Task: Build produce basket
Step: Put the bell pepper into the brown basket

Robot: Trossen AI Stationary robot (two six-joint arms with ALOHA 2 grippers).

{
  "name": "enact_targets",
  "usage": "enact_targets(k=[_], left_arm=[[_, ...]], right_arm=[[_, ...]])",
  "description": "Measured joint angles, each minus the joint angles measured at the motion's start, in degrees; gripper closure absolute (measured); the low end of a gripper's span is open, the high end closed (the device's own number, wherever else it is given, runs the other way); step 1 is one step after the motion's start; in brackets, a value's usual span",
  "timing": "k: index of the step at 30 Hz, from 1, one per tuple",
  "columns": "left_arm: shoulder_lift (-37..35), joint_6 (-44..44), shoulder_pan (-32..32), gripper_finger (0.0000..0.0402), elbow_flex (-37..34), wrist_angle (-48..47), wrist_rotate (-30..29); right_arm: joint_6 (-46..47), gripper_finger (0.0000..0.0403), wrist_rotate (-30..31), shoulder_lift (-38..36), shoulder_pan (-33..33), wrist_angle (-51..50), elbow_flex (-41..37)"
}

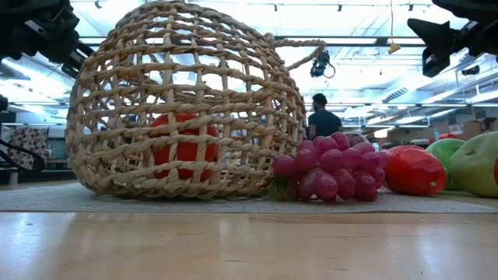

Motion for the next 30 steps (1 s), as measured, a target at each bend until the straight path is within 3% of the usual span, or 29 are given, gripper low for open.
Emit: enact_targets(k=[3,7,9,13,18,22,25,30], left_arm=[[0.0,-0.2,0.0,0.0280,0.0,0.1,0.0],[0.0,-0.2,0.0,0.0280,0.0,0.1,0.0],[0.0,-0.2,0.0,0.0280,0.0,0.1,0.0],[0.0,-0.2,0.0,0.0280,0.0,0.1,0.0],[0.0,-0.2,0.0,0.0280,0.0,0.1,0.0],[0.0,-0.2,0.0,0.0280,0.0,0.1,0.0],[0.0,-0.2,0.0,0.0280,0.0,0.1,0.0],[0.0,-0.2,0.0,0.0280,0.0,0.1,0.0]], right_arm=[[-3.5,0.0206,6.2,0.0,-0.3,4.5,0.0],[-10.4,0.0206,22.3,0.0,-3.2,8.3,0.0],[-12.4,0.0206,25.2,0.0,-5.5,7.6,0.3],[-12.1,0.0206,21.3,0.0,-9.4,3.0,0.6],[-11.6,0.0206,20.7,0.0,-11.3,-7.8,0.6],[-3.4,0.0206,18.5,0.0,-11.3,-8.5,0.6],[-5.7,0.0206,14.9,0.0,-11.7,-8.2,0.6],[-6.3,0.0206,22.5,0.1,-14.1,-5.9,0.0]])
